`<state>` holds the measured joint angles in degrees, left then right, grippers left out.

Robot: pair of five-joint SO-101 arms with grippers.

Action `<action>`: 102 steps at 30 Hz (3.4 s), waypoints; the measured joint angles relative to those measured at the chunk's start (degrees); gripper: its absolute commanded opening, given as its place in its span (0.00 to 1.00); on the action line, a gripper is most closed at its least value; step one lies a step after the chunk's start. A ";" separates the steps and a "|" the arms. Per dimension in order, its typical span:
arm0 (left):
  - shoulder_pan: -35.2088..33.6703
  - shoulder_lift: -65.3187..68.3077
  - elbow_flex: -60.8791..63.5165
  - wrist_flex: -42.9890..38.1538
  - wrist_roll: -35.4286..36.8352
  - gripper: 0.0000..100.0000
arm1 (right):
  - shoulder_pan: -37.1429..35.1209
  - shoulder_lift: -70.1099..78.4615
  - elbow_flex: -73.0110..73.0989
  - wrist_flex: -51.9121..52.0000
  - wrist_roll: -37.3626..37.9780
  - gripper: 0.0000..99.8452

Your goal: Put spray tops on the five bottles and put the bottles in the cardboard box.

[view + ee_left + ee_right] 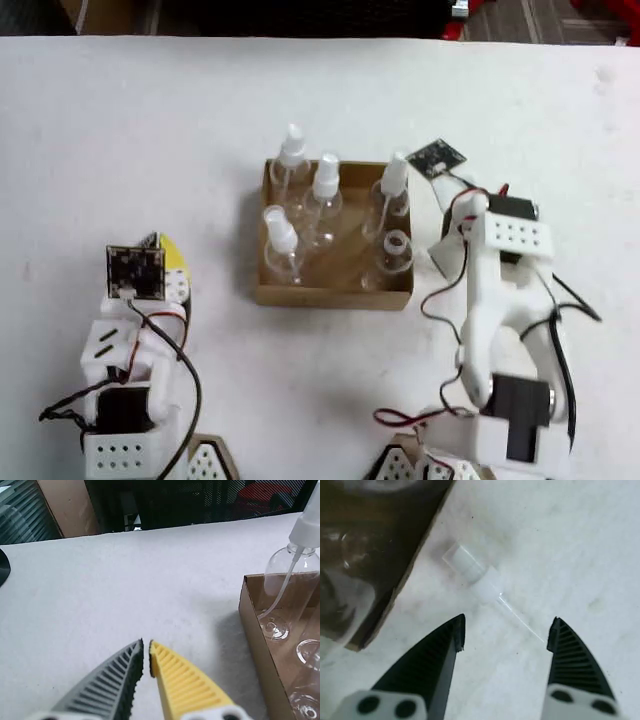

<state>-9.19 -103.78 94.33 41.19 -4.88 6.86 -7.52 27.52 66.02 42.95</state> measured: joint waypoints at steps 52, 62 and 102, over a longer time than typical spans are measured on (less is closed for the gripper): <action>0.00 0.00 0.00 0.00 -0.09 0.02 | 2.90 11.78 -2.46 -6.24 -4.57 0.24; 0.00 0.00 0.00 0.00 -0.09 0.02 | 8.26 17.85 -2.64 -12.57 -3.08 0.01; 0.00 0.00 0.00 0.00 -0.09 0.02 | 17.85 28.40 -38.59 3.43 -4.04 0.26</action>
<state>-9.19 -103.78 94.33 41.19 -4.97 24.70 20.88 -11.08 69.45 38.90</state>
